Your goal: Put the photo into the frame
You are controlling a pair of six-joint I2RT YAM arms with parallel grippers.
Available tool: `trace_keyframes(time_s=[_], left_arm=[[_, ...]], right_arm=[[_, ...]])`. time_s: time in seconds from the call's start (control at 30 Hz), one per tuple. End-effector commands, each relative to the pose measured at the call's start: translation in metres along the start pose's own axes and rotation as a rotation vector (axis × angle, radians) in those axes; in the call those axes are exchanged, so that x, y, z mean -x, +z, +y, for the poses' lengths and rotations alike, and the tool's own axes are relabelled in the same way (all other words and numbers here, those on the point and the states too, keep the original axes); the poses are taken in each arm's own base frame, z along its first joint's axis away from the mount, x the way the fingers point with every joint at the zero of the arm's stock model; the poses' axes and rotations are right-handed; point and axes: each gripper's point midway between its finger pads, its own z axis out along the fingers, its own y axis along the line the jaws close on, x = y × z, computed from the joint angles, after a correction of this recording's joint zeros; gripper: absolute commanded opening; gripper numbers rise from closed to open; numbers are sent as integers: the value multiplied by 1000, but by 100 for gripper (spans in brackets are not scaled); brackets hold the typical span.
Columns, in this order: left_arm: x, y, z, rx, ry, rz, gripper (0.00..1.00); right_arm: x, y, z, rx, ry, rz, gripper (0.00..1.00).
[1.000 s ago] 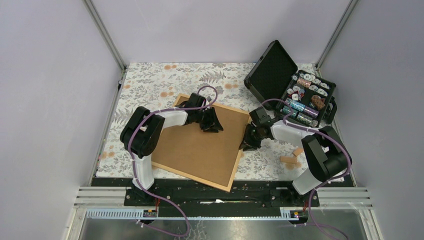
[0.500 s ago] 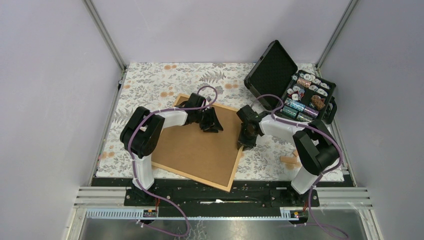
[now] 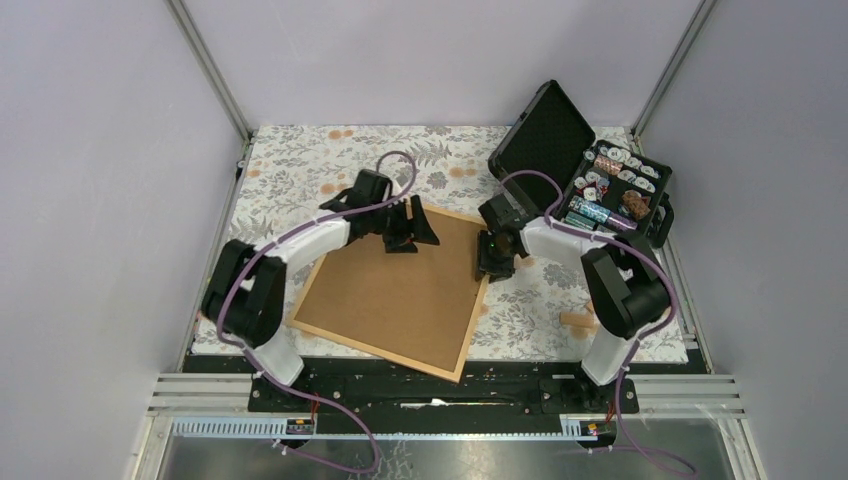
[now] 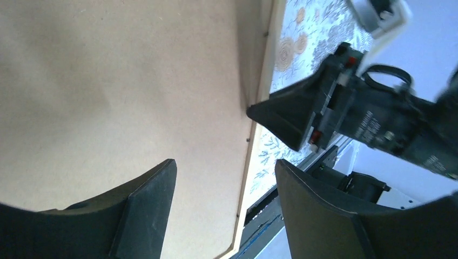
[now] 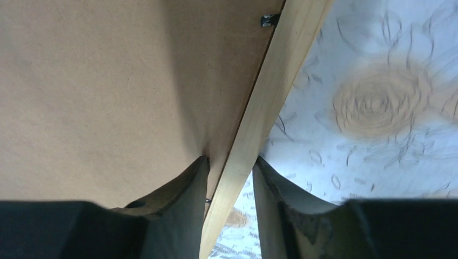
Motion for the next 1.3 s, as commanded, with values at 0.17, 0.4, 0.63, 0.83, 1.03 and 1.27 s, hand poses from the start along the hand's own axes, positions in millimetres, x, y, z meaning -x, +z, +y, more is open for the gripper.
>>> trace_keyframes(time_s=[0.17, 0.4, 0.63, 0.83, 1.03, 1.27], left_arm=[[-9, -39, 26, 56, -11, -82, 73], [-20, -23, 39, 44, -58, -46, 72], [-28, -5, 52, 48, -89, -10, 72], [-39, 5, 66, 64, -118, 16, 72], [-45, 7, 74, 78, -140, 16, 72], [-49, 8, 78, 83, -152, 12, 72]], right_arm=[[75, 30, 26, -19, -417, -160, 25], [104, 22, 56, 39, -503, -197, 28], [46, -45, 54, 74, -237, 5, 57], [-33, -49, 43, 262, -197, 147, 44], [-48, -43, 41, 311, -201, 153, 31], [-69, -24, 43, 304, -206, 210, 33]])
